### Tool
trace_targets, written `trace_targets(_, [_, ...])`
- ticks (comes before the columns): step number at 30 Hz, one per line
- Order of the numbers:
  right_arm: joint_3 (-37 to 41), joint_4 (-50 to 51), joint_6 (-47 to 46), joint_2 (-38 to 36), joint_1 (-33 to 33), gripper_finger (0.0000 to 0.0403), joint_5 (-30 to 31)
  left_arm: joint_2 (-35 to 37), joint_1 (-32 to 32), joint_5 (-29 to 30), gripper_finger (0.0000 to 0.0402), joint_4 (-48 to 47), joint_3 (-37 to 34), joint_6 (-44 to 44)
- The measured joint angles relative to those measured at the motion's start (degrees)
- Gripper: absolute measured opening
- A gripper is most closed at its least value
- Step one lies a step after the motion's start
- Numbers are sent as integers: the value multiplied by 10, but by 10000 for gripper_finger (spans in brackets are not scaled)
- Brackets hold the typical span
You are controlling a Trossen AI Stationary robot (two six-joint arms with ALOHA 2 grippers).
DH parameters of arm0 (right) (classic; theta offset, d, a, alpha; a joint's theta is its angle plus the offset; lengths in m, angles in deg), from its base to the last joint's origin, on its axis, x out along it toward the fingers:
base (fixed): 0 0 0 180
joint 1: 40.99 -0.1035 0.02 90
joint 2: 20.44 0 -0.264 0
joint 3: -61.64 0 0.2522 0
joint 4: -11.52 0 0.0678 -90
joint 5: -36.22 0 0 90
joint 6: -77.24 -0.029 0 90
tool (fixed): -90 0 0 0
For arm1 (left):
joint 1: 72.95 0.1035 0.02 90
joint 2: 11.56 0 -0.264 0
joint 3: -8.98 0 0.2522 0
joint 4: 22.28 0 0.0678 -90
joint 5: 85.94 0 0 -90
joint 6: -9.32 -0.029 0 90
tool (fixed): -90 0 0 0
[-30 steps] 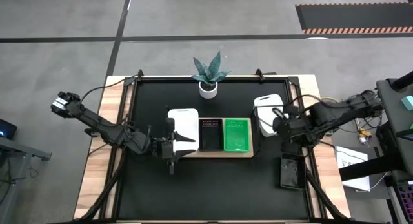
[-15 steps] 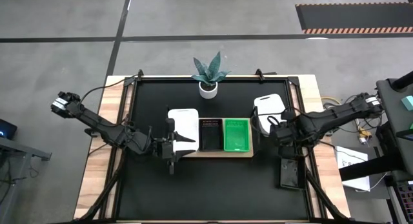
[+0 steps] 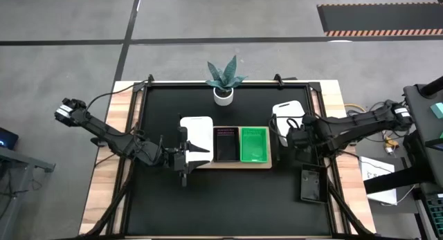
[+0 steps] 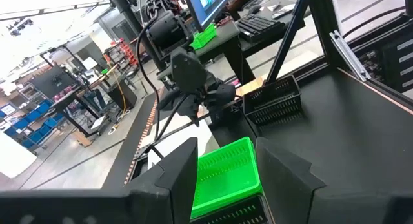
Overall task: Stack baskets on shelf by color
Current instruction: Stack the white bin on top of the other white bins on the shelf
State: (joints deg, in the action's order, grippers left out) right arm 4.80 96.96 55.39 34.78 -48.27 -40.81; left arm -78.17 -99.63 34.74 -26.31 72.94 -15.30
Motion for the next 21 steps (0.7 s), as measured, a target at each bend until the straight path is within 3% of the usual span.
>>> trace_targets(12, [24, -37, 10, 0, 14, 174, -9, 0, -1, 0, 141, 0, 0, -1])
trace_targets(21, [29, -41, -7, 27, 13, 97, -46, 0, -1, 0, 141, 1, 0, -1])
